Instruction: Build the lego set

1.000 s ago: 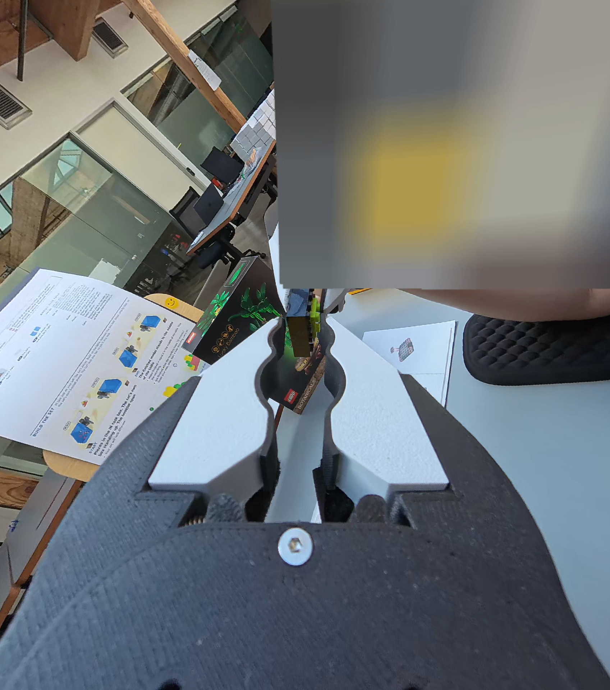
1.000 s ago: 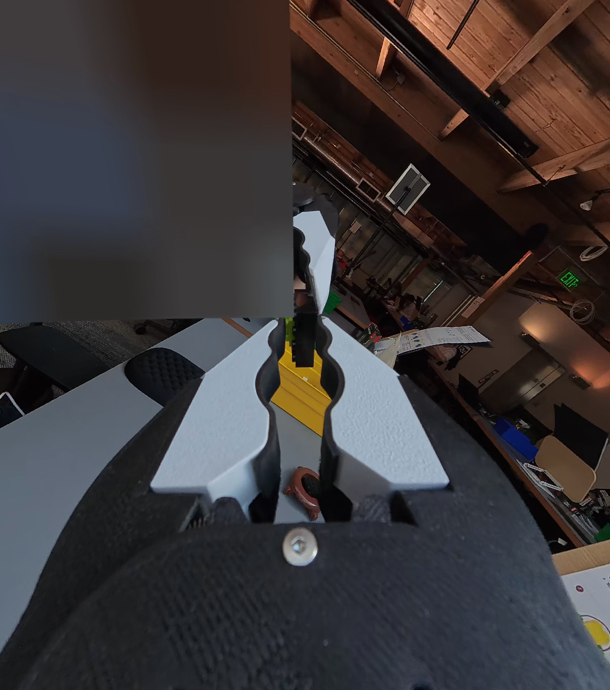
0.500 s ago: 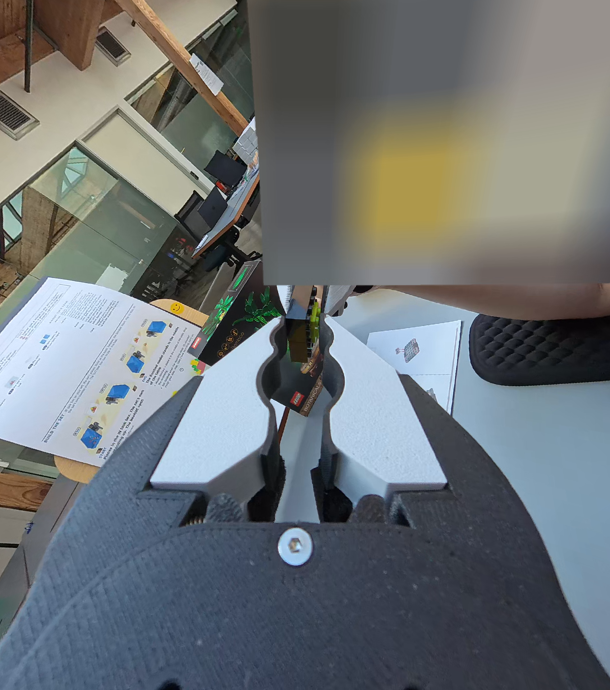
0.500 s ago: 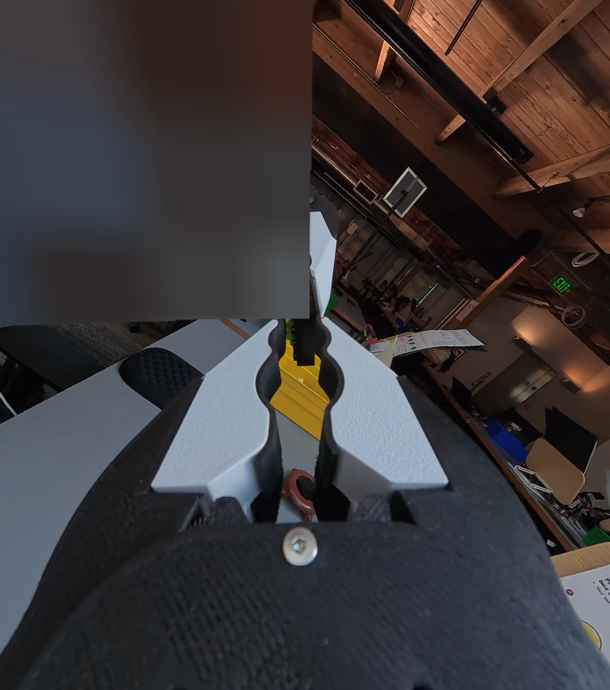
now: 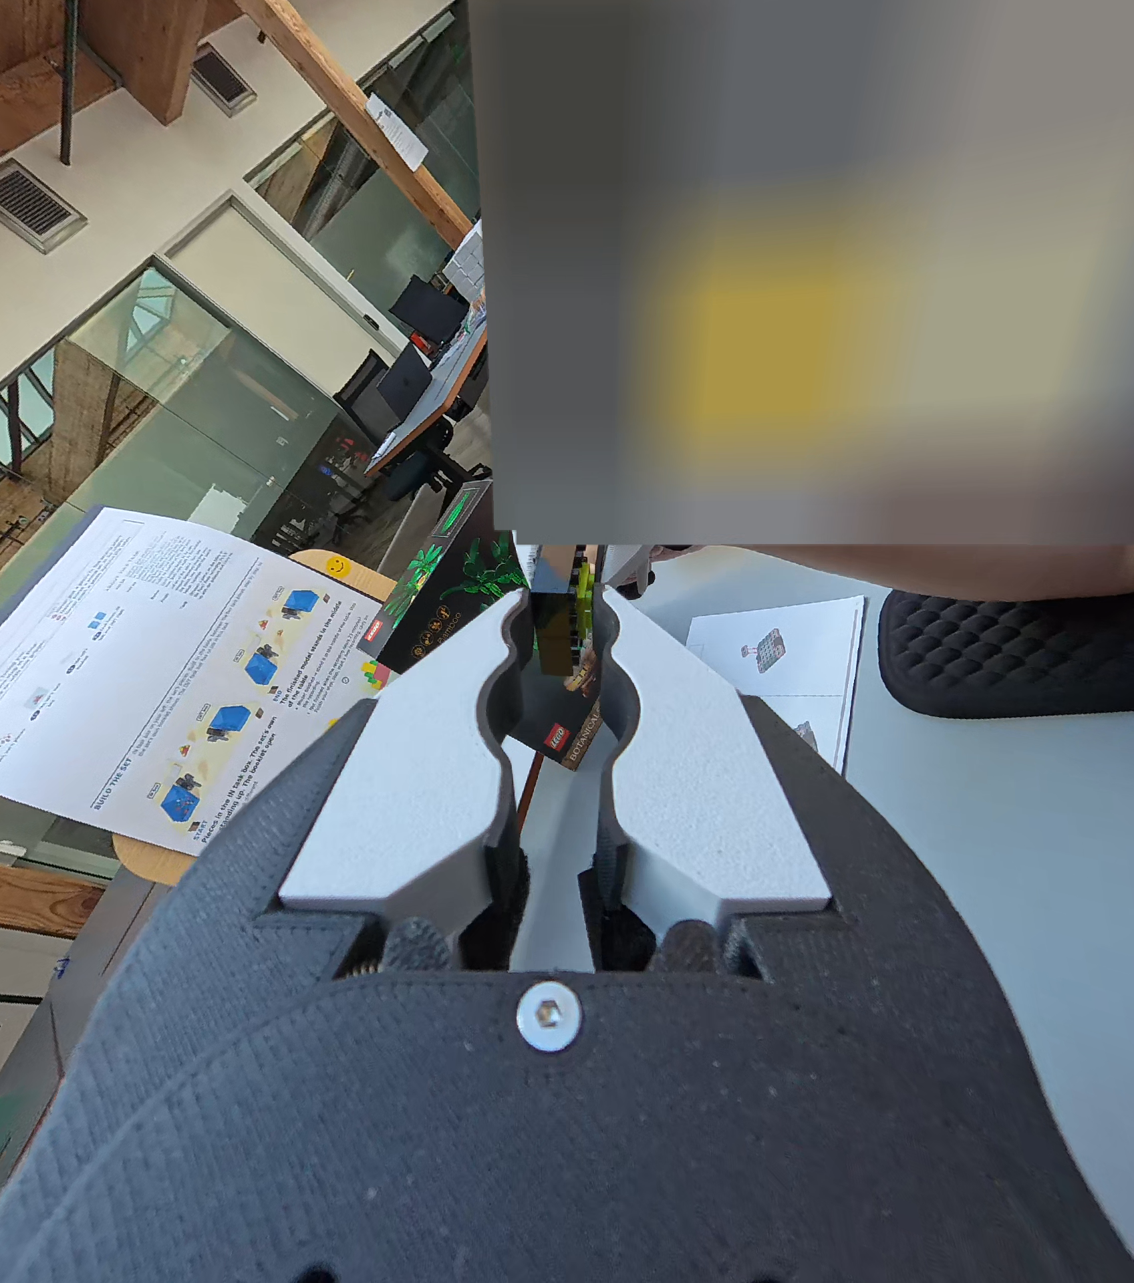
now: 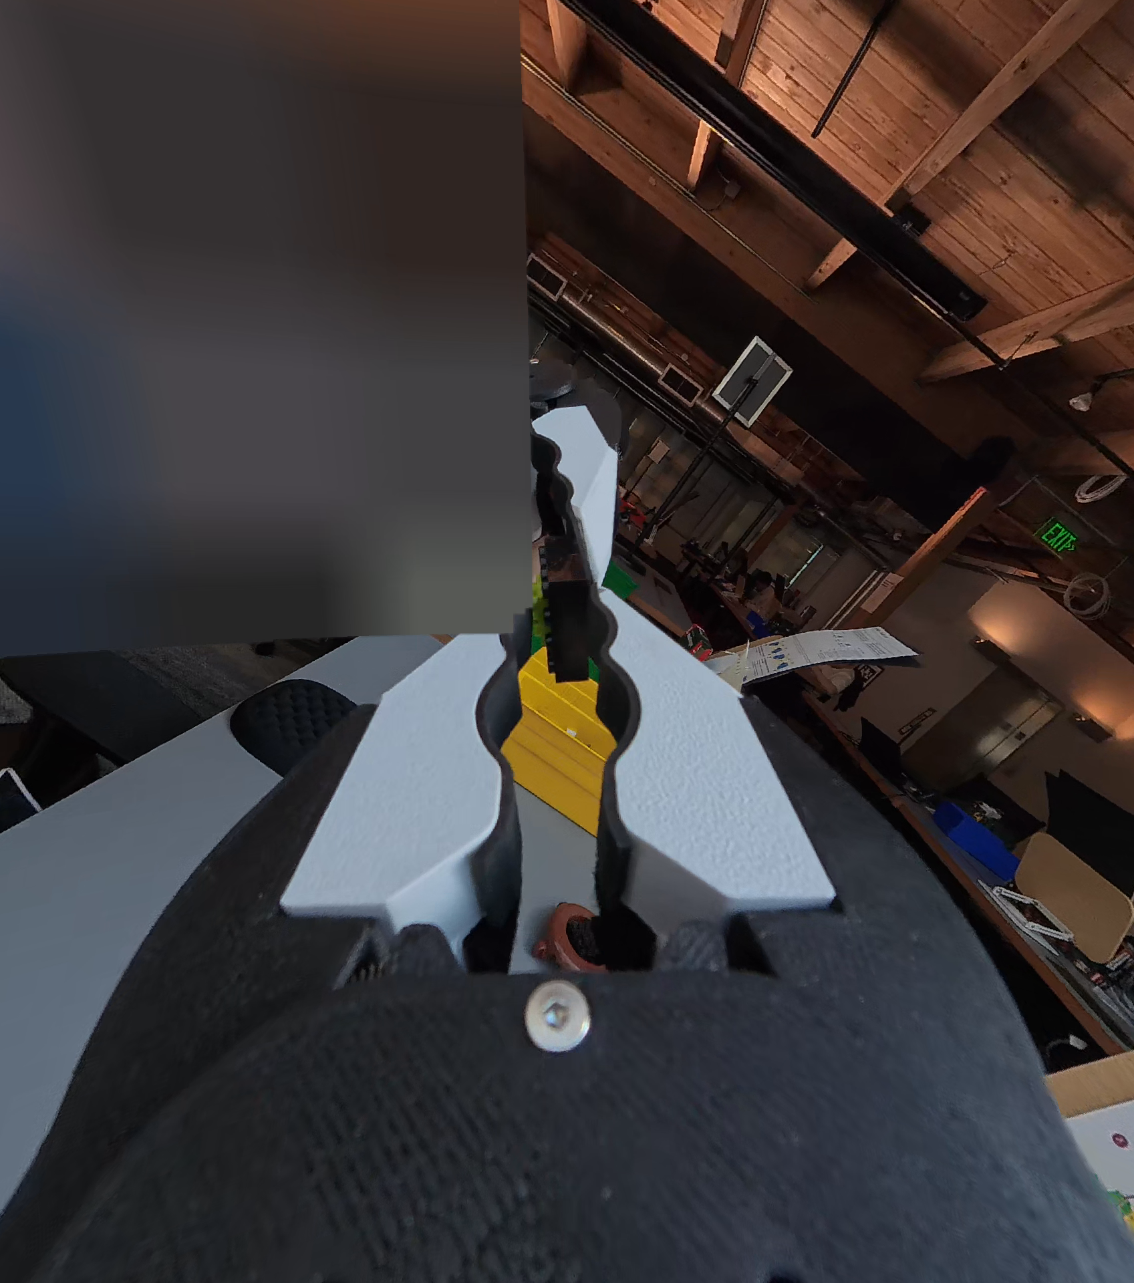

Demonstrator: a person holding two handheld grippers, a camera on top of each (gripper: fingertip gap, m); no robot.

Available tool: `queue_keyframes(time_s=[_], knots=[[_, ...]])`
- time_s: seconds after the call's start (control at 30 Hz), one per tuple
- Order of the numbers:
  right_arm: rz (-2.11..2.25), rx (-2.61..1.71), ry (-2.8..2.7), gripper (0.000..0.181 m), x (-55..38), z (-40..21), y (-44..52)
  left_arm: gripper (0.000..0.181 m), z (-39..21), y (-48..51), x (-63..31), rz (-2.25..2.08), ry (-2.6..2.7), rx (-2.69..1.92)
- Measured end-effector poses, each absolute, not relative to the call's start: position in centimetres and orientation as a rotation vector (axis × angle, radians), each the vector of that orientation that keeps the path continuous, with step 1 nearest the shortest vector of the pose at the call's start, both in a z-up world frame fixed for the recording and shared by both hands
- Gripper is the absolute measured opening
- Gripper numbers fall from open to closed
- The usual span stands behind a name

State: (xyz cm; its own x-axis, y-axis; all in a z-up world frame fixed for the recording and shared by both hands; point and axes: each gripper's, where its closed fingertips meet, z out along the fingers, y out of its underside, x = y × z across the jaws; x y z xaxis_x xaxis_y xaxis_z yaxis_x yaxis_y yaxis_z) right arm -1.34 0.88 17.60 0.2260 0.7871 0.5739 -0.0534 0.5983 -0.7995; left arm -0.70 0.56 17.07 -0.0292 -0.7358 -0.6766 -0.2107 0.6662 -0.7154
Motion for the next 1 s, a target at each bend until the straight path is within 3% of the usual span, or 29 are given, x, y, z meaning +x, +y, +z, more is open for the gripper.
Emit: queue_keyframes(time_s=[1.0], knots=[[0.623,-0.812,-1.251,0.013,-0.96,17.0,1.03,0.014,16.63,0.68,-0.26,-0.471,1.607,-0.813]])
